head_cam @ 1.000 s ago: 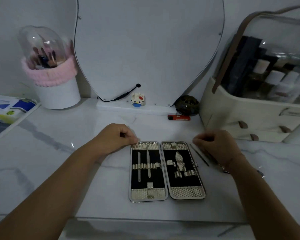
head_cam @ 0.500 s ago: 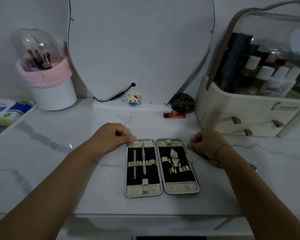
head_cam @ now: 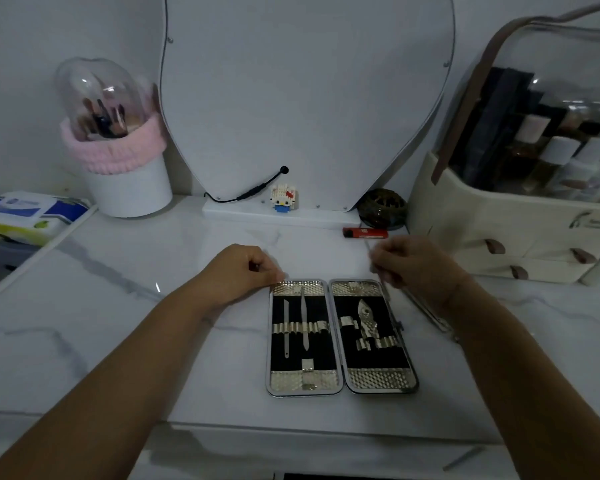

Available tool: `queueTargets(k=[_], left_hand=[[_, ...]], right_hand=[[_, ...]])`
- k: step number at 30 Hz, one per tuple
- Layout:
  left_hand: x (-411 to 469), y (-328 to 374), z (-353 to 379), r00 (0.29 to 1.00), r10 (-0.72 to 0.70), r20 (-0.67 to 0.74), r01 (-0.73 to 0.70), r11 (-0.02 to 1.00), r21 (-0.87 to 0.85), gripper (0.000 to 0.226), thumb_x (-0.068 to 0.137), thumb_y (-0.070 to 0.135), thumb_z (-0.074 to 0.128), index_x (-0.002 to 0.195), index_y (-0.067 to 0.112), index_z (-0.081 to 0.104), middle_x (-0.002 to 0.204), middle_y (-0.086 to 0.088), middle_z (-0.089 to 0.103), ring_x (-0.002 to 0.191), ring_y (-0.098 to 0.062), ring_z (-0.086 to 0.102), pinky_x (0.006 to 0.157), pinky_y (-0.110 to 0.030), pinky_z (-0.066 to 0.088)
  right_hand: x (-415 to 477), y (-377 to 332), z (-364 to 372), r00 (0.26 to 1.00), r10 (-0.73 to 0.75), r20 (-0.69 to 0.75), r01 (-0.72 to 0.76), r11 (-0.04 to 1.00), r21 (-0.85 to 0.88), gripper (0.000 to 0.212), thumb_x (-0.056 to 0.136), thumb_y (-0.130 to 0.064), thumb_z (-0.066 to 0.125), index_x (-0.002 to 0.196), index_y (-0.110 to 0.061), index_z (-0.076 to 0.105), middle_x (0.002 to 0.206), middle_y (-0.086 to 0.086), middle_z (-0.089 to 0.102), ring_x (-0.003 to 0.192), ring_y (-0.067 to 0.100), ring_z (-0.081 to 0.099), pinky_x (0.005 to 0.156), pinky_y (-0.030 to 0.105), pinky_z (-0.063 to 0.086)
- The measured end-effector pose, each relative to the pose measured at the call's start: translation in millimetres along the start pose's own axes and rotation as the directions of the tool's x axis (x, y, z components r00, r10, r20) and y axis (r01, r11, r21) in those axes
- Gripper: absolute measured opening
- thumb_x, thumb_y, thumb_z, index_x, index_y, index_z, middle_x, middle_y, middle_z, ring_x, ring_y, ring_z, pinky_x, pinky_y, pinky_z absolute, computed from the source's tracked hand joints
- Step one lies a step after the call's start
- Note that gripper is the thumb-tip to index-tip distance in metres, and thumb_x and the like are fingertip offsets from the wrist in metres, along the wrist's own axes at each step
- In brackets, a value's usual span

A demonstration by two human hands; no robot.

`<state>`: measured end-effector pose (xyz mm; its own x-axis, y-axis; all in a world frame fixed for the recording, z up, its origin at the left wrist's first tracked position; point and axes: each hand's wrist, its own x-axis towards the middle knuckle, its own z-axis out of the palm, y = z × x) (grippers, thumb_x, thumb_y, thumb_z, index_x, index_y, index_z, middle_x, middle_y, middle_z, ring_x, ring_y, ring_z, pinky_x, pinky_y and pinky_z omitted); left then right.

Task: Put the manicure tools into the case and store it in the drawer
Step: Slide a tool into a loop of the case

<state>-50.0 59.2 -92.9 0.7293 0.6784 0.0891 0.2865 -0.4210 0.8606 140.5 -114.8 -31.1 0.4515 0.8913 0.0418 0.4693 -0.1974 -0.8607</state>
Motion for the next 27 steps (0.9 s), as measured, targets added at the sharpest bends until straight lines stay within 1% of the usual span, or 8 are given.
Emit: queueTargets(k=[2, 5, 10, 13, 21, 23, 25, 27], left_hand=[[0.4, 0.3, -1.7, 1.0, -0.003, 0.005, 0.003, 0.999, 0.035, 0.018, 0.075, 0.023, 0.078, 0.061, 0.024, 0.067, 0.075, 0.007, 0.071, 0.067, 0.0, 0.061, 0.066, -0.012, 0.045], [-0.1, 2.4, -4.9, 1.0, -0.003, 0.022, 0.001, 0.998, 0.067, 0.019, 0.076, 0.023, 0.078, 0.061, 0.026, 0.066, 0.073, 0.006, 0.069, 0.059, 0.006, 0.055, 0.06, -0.009, 0.04], [-0.3, 3.6, -8.7, 0.998, 0.002, 0.061, -0.007, 0.997, 0.077, 0.021, 0.078, 0.022, 0.076, 0.062, 0.032, 0.066, 0.067, 0.014, 0.068, 0.058, 0.01, 0.056, 0.056, -0.003, 0.038], [1.5, 1.8, -9.8, 0.998, -0.004, 0.065, -0.001, 0.997, 0.078, 0.023, 0.078, 0.025, 0.076, 0.059, 0.035, 0.066, 0.076, 0.007, 0.072, 0.062, 0.006, 0.058, 0.059, -0.006, 0.041], [3.7, -2.3, -10.1, 0.996, -0.01, 0.086, 0.002, 0.996, 0.09, 0.013, 0.078, 0.027, 0.076, 0.068, 0.029, 0.069, 0.078, 0.007, 0.071, 0.064, 0.005, 0.058, 0.061, -0.009, 0.042], [3.8, -2.3, -10.1, 0.996, -0.012, 0.09, 0.006, 0.997, 0.077, 0.012, 0.078, 0.027, 0.076, 0.068, 0.028, 0.069, 0.078, 0.008, 0.071, 0.065, 0.005, 0.059, 0.061, -0.008, 0.042], [3.4, -1.6, -10.0, 0.996, -0.004, 0.084, -0.002, 0.998, 0.067, 0.013, 0.077, 0.03, 0.076, 0.066, 0.028, 0.069, 0.078, 0.007, 0.071, 0.063, 0.005, 0.057, 0.059, -0.006, 0.041], [2.9, -1.6, -9.7, 0.996, 0.004, 0.084, -0.01, 0.997, 0.072, 0.014, 0.077, 0.031, 0.076, 0.066, 0.028, 0.068, 0.078, 0.006, 0.071, 0.061, 0.005, 0.056, 0.058, -0.006, 0.04]], right_hand=[[3.7, -10.2, 23.9, 0.996, -0.03, 0.088, 0.017, 0.988, 0.153, 0.011, 0.085, -0.003, 0.056, 0.079, -0.012, 0.06, 0.06, 0.003, 0.06, 0.045, 0.004, 0.053, 0.047, 0.017, 0.047], [14.4, -17.1, 62.0, 0.993, -0.033, 0.112, 0.014, 0.986, 0.166, 0.018, 0.081, -0.002, 0.062, 0.099, -0.002, 0.061, 0.065, 0.011, 0.065, 0.046, 0.008, 0.058, 0.047, 0.017, 0.051], [29.8, -14.9, 91.4, 0.995, 0.027, 0.101, -0.045, 0.983, 0.177, 0.022, 0.081, -0.002, 0.064, 0.101, 0.007, 0.061, 0.059, 0.012, 0.061, 0.039, 0.004, 0.056, 0.043, 0.015, 0.048], [32.8, -11.8, 95.9, 0.995, 0.042, 0.091, -0.058, 0.983, 0.173, 0.022, 0.08, -0.003, 0.066, 0.1, 0.004, 0.059, 0.059, 0.011, 0.061, 0.037, 0.004, 0.055, 0.041, 0.014, 0.047], [39.5, -6.3, 96.0, 0.987, 0.005, 0.161, -0.01, 0.999, 0.033, 0.004, 0.078, -0.009, 0.067, 0.078, -0.009, 0.064, 0.06, 0.004, 0.064, 0.044, 0.002, 0.058, 0.043, 0.012, 0.045], [40.9, -3.4, 96.8, 0.988, -0.057, 0.146, 0.066, 0.996, -0.059, 0.008, 0.079, -0.015, 0.068, 0.072, -0.013, 0.066, 0.059, 0.002, 0.063, 0.047, 0.003, 0.055, 0.044, 0.01, 0.043], [41.2, 0.5, 96.7, 0.981, -0.15, 0.126, 0.17, 0.971, -0.167, 0.018, 0.082, -0.022, 0.066, 0.069, -0.009, 0.069, 0.054, 0.001, 0.059, 0.044, 0.004, 0.049, 0.045, 0.01, 0.038], [39.5, 2.5, 96.6, 0.966, -0.213, 0.147, 0.244, 0.941, -0.236, 0.025, 0.084, -0.025, 0.063, 0.072, -0.006, 0.073, 0.055, 0.011, 0.06, 0.047, 0.01, 0.045, 0.049, 0.016, 0.035]])
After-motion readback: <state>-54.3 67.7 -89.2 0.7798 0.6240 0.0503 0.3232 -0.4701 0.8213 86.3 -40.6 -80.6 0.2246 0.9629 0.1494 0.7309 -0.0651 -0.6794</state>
